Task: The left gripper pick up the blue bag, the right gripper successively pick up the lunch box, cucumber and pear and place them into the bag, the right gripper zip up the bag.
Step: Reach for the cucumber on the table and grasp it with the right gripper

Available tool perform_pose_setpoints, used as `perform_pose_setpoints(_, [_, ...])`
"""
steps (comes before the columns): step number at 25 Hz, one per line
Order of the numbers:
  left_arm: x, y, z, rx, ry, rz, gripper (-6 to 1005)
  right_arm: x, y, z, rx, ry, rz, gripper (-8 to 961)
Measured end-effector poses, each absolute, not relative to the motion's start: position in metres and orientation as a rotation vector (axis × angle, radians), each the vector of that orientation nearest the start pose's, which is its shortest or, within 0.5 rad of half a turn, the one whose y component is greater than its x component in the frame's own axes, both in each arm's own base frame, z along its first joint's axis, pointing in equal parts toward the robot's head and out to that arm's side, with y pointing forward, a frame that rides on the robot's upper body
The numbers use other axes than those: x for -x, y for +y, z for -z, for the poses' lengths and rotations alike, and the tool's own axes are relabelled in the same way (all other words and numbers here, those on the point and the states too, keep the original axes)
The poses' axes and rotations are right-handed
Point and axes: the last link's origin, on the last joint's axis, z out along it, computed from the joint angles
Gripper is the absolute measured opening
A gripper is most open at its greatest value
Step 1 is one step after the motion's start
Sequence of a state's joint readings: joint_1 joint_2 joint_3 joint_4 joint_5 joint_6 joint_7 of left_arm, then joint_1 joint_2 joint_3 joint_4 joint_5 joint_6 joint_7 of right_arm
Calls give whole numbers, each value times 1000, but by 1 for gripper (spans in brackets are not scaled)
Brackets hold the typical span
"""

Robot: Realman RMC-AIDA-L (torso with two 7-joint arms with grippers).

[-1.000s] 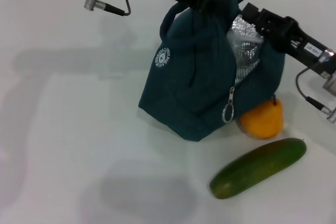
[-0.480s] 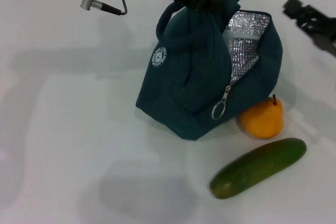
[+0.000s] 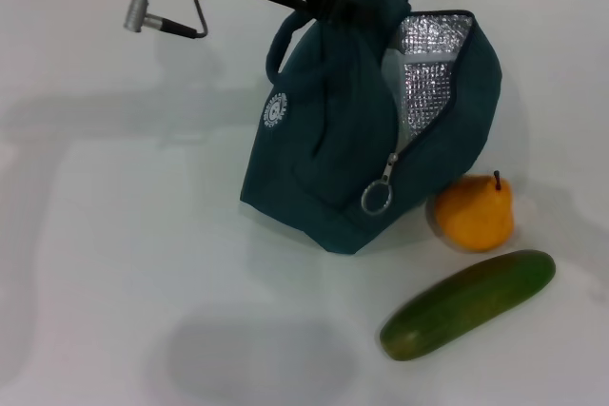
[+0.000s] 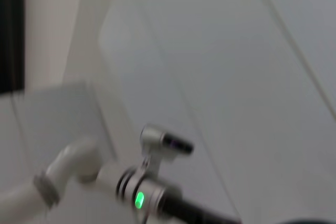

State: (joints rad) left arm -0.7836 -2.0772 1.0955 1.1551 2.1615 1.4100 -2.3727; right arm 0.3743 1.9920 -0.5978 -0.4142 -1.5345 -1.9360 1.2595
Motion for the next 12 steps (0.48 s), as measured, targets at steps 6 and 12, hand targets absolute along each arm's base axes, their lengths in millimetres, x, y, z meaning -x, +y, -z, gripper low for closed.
perform_pose_setpoints(6, [108,407,-20,2703,-905,346,48,-276,253,-70,2604,392,-1286,483])
perform_pose_setpoints(12, [113,410,-22,2664,-921,369,48,-244,267,-79,2943,338,-920,539])
